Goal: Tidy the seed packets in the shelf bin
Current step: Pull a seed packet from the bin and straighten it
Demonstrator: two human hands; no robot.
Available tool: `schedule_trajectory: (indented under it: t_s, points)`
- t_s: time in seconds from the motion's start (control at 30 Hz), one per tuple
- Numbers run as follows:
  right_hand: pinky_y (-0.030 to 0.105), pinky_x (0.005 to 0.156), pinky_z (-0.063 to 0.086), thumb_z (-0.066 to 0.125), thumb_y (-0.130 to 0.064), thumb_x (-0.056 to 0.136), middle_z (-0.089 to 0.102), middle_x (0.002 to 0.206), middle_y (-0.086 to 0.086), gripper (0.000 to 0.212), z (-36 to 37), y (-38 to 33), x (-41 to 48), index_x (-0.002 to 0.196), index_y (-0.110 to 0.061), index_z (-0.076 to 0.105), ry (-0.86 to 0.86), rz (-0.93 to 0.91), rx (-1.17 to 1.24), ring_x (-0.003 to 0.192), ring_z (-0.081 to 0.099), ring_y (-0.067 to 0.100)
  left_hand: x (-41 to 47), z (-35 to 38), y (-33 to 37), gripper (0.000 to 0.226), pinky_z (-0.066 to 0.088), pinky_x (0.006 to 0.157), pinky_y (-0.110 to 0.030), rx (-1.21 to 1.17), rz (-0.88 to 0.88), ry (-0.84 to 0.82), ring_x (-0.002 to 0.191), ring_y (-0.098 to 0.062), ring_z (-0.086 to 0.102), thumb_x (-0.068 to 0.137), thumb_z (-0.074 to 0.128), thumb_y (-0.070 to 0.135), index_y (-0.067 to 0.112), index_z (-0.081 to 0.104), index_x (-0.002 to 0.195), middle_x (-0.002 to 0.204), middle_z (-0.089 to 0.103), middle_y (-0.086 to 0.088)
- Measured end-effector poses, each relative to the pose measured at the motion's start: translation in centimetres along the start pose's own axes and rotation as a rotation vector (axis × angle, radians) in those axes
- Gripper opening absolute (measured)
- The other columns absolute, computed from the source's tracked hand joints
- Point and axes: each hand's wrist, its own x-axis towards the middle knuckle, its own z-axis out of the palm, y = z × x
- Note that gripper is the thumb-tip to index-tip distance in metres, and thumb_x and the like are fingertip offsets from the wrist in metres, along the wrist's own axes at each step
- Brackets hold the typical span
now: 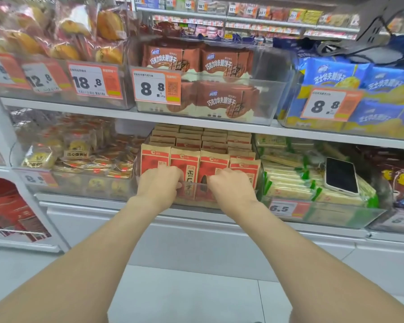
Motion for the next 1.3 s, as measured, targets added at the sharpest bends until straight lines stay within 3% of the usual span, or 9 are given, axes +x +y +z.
schedule_trajectory:
  t_s: [0.23,0.4,0.67,0.8,0.9,1.0,1.07,1.23,1.3]
  points:
    - [0.035,0.063,0.038,0.066,0.006,0.085,0.055,0.082,0.001,0.026,-0.6,0.2,-1.2,0.091,-0.019,0.061,-0.027,-0.007,0.037,0.076,0.053,0.032,-1.4,-1.8,-0.5,0.013,0.052,0.076,-0.038,-0.074,0.013,-0.093,0.099,-0.026,0.068,0.103,0.071,0.025,0.032,0.080,0.097,0.104,0.074,0.006]
    - [0.036,0.065,0.041,0.068,-0.002,0.089,0.069,0.094,0.001,0.025,-0.9,0.1,-2.9,0.104,-0.022,0.071,-0.056,-0.020,0.062,0.087,0.066,0.033,-3.6,-2.5,0.1,0.010,0.049,0.078,-0.037,-0.072,0.025,-0.131,0.103,-0.024,0.068,0.102,0.073,0.029,0.035,0.081,0.104,0.111,0.074,0.009]
    - [0.037,0.065,0.042,0.067,-0.005,0.095,0.063,0.088,0.004,0.013,-0.8,-1.4,-4.7,0.099,-0.018,0.066,-0.069,-0.023,0.110,0.078,0.061,0.034,-5.6,-2.8,0.8,0.013,0.061,0.085,-0.045,-0.043,0.026,-0.141,0.100,-0.031,0.071,0.100,0.073,0.019,0.028,0.081,0.105,0.109,0.073,-0.001]
    - [0.034,0.063,0.039,0.058,-0.027,0.103,0.062,0.084,0.001,0.015,-1.6,-2.2,-5.1,0.092,-0.019,0.063,0.065,-0.006,0.211,0.075,0.057,0.032,-6.1,-4.1,0.4,0.011,0.064,0.076,-0.043,-0.183,-0.083,0.113,0.087,-0.023,0.071,0.095,0.073,0.028,0.029,0.080,0.086,0.089,0.074,0.009]
    - [0.036,0.066,0.048,0.055,-0.018,0.100,0.073,0.088,-0.001,0.018,-2.3,-3.1,-4.9,0.099,-0.020,0.073,0.291,0.017,0.341,0.084,0.064,0.028,-5.9,-4.8,-0.4,0.019,0.057,0.078,-0.043,-0.206,-0.187,0.319,0.104,-0.026,0.062,0.094,0.070,0.017,0.026,0.069,0.111,0.112,0.063,0.003]
    - [0.046,0.089,0.047,0.062,-0.013,0.095,0.077,0.095,-0.001,0.020,-2.9,-4.0,-4.0,0.104,-0.019,0.079,0.518,0.035,0.410,0.098,0.059,0.026,-5.6,-4.5,-1.3,0.056,0.050,0.093,-0.047,-0.057,-0.220,0.258,0.119,-0.035,0.048,0.089,0.074,0.012,0.016,0.051,0.140,0.133,0.047,-0.011]
    - [0.046,0.099,0.042,0.061,-0.011,0.096,0.075,0.108,-0.003,0.025,-3.3,-4.3,-3.3,0.111,-0.021,0.078,0.564,0.071,0.498,0.108,0.058,0.024,-5.3,-4.2,-1.6,0.058,0.049,0.099,-0.049,-0.004,-0.229,0.157,0.123,-0.037,0.047,0.091,0.073,0.014,0.013,0.047,0.143,0.136,0.045,-0.013]
    - [0.052,0.121,0.017,0.049,-0.002,0.097,0.046,0.152,-0.001,0.065,-2.7,-4.4,-1.9,0.150,-0.039,0.052,0.122,0.014,0.524,0.144,0.034,0.025,-4.7,-4.3,-1.9,0.050,0.048,0.103,-0.050,0.103,-0.230,0.122,0.126,-0.039,0.051,0.095,0.070,0.012,0.012,0.048,0.140,0.137,0.054,-0.014]
    - [0.056,0.125,0.010,0.047,0.005,0.095,0.045,0.155,-0.004,0.075,-2.1,-4.2,-1.6,0.154,-0.042,0.047,0.006,-0.041,0.527,0.150,0.029,0.024,-4.6,-4.4,-2.1,0.045,0.047,0.103,-0.051,0.113,-0.214,0.106,0.125,-0.039,0.052,0.096,0.066,0.008,0.017,0.054,0.138,0.133,0.060,-0.012]
